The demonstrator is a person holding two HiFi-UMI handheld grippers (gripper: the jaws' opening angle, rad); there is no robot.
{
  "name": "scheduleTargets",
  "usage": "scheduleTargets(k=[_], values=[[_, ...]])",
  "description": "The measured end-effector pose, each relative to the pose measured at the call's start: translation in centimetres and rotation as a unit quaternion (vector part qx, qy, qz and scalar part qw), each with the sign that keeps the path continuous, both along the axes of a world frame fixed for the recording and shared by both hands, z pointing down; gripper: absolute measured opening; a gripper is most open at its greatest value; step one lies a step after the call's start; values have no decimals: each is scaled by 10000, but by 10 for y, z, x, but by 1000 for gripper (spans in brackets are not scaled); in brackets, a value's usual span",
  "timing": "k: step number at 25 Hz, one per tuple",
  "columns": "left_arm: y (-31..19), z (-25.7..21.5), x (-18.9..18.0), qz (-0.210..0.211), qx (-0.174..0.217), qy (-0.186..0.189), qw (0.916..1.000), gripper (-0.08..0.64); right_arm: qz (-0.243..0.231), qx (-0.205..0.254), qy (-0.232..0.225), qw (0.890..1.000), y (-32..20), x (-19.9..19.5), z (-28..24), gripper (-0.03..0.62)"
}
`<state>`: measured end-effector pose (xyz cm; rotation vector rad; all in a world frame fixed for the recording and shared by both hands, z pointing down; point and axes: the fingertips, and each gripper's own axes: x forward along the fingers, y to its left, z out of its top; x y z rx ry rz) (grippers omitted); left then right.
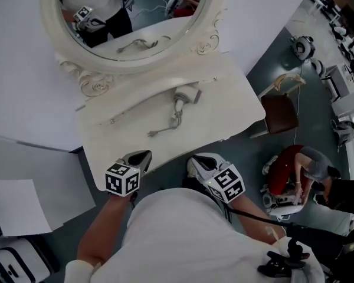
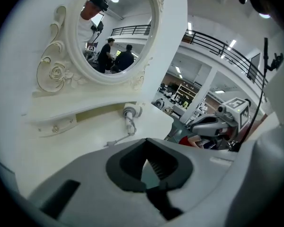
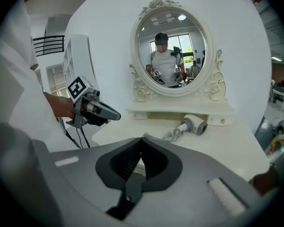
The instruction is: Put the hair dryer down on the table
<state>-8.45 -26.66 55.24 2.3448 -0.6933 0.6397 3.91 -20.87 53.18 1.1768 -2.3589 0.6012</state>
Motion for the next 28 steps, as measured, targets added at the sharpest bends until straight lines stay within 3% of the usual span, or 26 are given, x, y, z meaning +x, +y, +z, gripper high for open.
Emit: scheduleTargets(k=[12,17,28], values=[[91,-27,-56,591,235,130,9979,2,-228,-71,8,9997,47,-80,6,0],[119,-24,-63,876,245,200,9957,2,-164,-95,102,9998,72,-98,9,0],[151,-20,-75,1053,205,245,9939,2,-47,-78,147,9998,109,-117,5,0]])
